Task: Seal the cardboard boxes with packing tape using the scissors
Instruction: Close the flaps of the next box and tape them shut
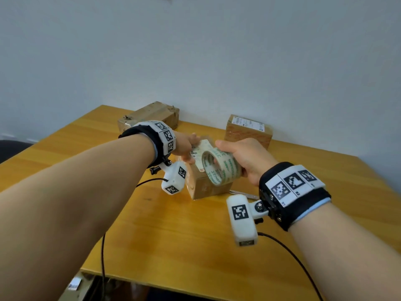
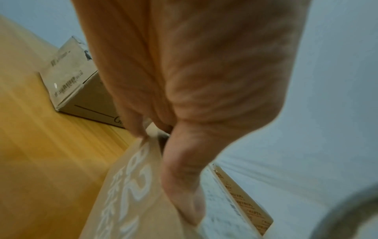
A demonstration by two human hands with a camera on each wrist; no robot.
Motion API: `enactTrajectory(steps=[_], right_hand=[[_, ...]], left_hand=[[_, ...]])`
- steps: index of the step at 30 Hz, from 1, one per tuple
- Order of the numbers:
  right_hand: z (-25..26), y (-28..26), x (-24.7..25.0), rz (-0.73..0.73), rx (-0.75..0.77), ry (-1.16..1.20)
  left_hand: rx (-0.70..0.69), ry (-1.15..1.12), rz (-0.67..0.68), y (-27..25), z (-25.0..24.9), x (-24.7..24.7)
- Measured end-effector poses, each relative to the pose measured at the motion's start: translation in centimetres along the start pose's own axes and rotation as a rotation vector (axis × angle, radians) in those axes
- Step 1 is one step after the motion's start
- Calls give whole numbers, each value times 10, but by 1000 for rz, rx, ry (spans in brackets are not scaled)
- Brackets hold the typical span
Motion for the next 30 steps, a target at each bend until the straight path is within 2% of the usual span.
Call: enactTrajectory(steps=[4, 12, 23, 27, 30], right_hand=[[-9, -9, 5, -15, -31, -24], [-43, -26, 11, -71, -130, -225], [-90, -15, -8, -12, -289, -204], [-94, -8, -12, -40, -305, -166], [-91, -3, -16, -50, -289, -170]], left_hand=[[-7, 89, 14, -1, -13, -2], [7, 172, 26, 6, -10, -8], [-38, 112, 18, 7, -9, -11], [-85, 61, 1, -1, -15, -12], [-148, 116, -22, -8, -15, -20]])
Point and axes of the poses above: each hand's wrist, its own y-axis towards the middle knuckle, its own x-axis out of the back of the hand, z = x × y, the point moved 7 cm from there along y, towards the middle knuckle, and after that the axes turned 8 degrees about -x, right-handed, at the moved point
